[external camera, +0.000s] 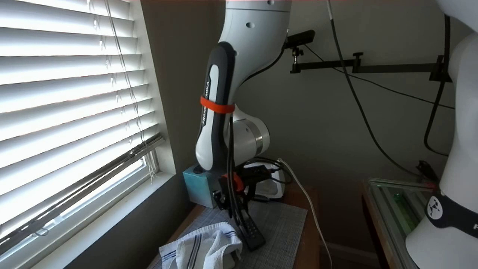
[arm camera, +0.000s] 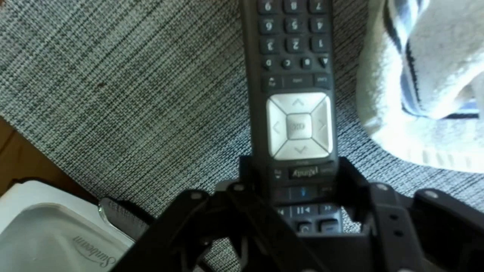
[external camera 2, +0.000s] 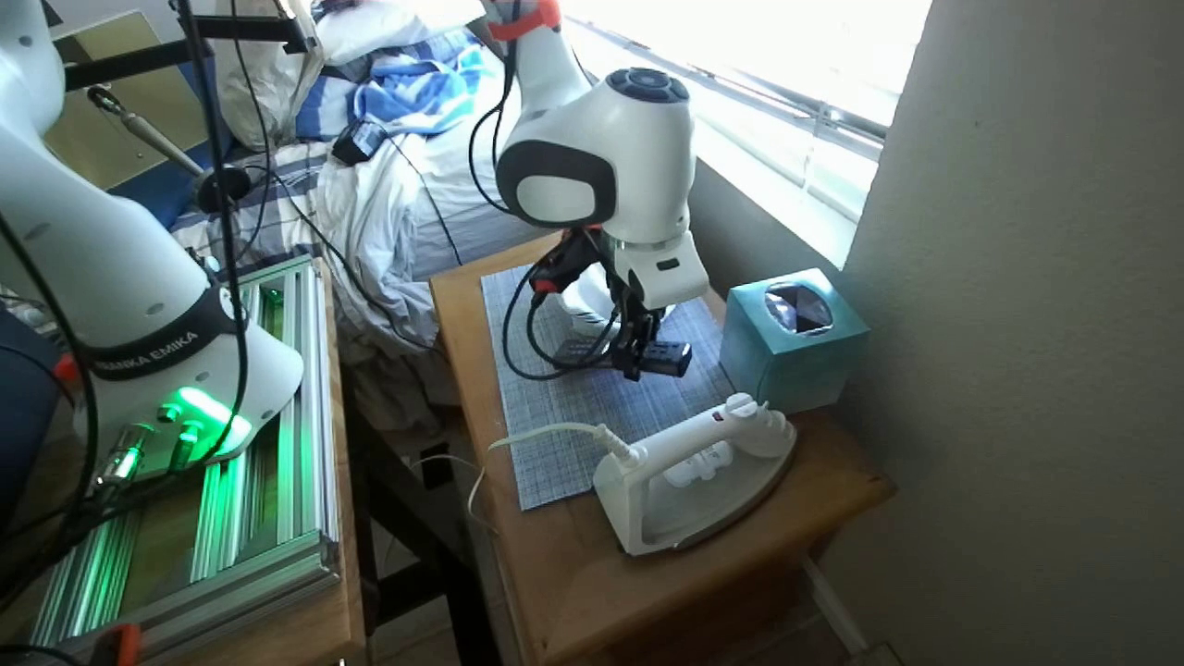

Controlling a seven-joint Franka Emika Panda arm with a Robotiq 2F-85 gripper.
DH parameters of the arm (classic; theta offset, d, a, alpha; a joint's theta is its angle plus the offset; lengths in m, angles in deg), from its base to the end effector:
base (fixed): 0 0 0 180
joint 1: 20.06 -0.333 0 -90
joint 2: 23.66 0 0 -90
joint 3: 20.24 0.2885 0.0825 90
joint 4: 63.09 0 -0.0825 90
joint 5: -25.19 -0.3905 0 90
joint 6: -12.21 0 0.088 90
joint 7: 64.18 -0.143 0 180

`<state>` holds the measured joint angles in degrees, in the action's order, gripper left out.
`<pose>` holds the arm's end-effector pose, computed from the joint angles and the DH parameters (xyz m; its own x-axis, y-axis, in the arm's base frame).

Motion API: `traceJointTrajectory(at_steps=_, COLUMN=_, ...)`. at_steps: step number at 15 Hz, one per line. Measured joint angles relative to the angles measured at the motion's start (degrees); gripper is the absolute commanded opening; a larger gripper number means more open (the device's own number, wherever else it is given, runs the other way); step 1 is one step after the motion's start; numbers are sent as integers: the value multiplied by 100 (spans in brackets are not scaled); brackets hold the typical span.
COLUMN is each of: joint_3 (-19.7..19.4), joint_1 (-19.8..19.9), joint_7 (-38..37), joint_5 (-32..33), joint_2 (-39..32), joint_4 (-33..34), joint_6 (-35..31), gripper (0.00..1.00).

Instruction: Place the remote on the towel

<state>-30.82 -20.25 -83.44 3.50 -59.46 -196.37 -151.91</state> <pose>0.4528 -0.1197 0.0077 0.6551 -0.7544 -0.0411 -0.7531 -0.6564 0.0433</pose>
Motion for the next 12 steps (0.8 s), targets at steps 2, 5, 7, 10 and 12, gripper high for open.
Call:
traceJointTrajectory(at_steps=2, joint_3=-25, joint_1=-1, joint_7=-4, joint_5=116, joint_2=328, joint_4=-125, joint_6=318, gripper=31)
traceJointTrajectory(at_steps=5, joint_3=-8, joint_1=79, joint_7=1, joint_5=194, joint_2=777, joint_4=-160, joint_6=1054, gripper=31)
traceJointTrajectory(at_steps=7, joint_3=81, joint_1=226, joint_7=7, joint_5=187, joint_2=995, joint_4=-112, joint_6=1589, gripper=31)
traceJointTrajectory(at_steps=10, joint_3=233, joint_1=477, joint_7=34, joint_5=141, joint_2=1112, joint_4=45, joint_6=2295, gripper=31)
traceJointTrajectory(at_steps=12, joint_3=281, joint_1=592, joint_7=41, joint_5=117, joint_2=1103, joint_4=147, joint_6=2573, gripper=31)
